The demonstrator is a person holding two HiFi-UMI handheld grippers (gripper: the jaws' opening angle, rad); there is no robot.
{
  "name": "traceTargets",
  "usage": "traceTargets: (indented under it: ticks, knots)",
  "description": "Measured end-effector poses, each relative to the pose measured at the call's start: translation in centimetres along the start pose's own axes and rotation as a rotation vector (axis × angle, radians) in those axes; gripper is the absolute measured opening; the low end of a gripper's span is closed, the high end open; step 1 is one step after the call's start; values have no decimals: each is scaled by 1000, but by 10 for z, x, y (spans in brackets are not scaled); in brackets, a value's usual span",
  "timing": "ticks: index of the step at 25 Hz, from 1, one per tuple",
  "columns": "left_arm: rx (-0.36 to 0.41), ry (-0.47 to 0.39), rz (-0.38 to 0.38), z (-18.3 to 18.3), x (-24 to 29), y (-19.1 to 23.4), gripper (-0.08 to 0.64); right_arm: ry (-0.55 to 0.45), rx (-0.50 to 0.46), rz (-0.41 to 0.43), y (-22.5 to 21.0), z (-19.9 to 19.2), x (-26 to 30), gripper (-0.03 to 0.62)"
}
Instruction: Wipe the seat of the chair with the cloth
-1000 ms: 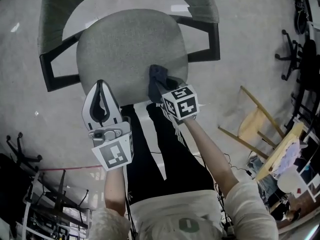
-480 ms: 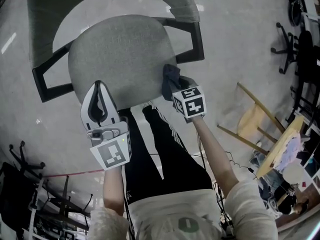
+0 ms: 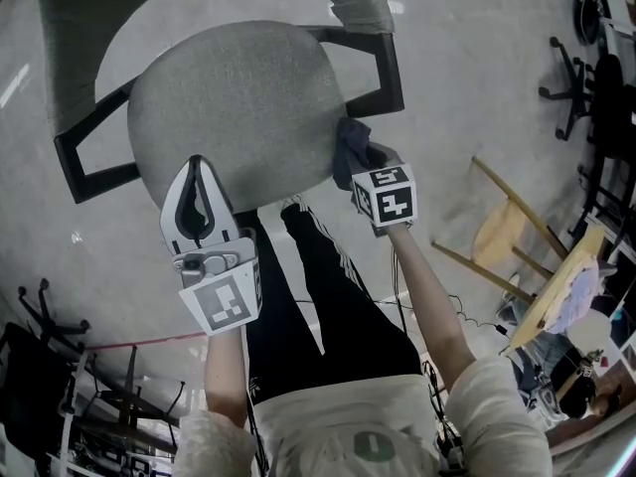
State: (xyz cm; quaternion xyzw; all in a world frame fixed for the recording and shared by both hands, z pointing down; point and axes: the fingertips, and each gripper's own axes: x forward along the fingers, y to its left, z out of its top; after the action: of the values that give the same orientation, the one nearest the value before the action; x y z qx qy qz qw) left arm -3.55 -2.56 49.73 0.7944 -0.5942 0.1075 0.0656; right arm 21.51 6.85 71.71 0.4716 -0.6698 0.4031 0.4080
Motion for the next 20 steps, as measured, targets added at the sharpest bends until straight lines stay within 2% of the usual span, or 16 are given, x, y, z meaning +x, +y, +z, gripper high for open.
traceTargets:
  ticks: [5,7,11,14,17,20]
  knots:
    - [5,-5,25,7,-3,3,15,5,-23,-47,-1,4,-2,58]
    - [8,-19,44,22,-5,8,15,-44,-24,-75,4,19,-14,58]
    - [-17,-52,85,78,-14,23,15,-251,-76,-86,41,94,-75,57]
    - [14,-109,110,136,-21,31,15,-448,-112,-46,76,182,-142,57]
    - [-24,-182,126,193,-13,32,15,-709,-156,7,101,279,-238,57]
    - [-94,-220,119,248,-40,31,15,-912,-220,41,150,326,-359,57]
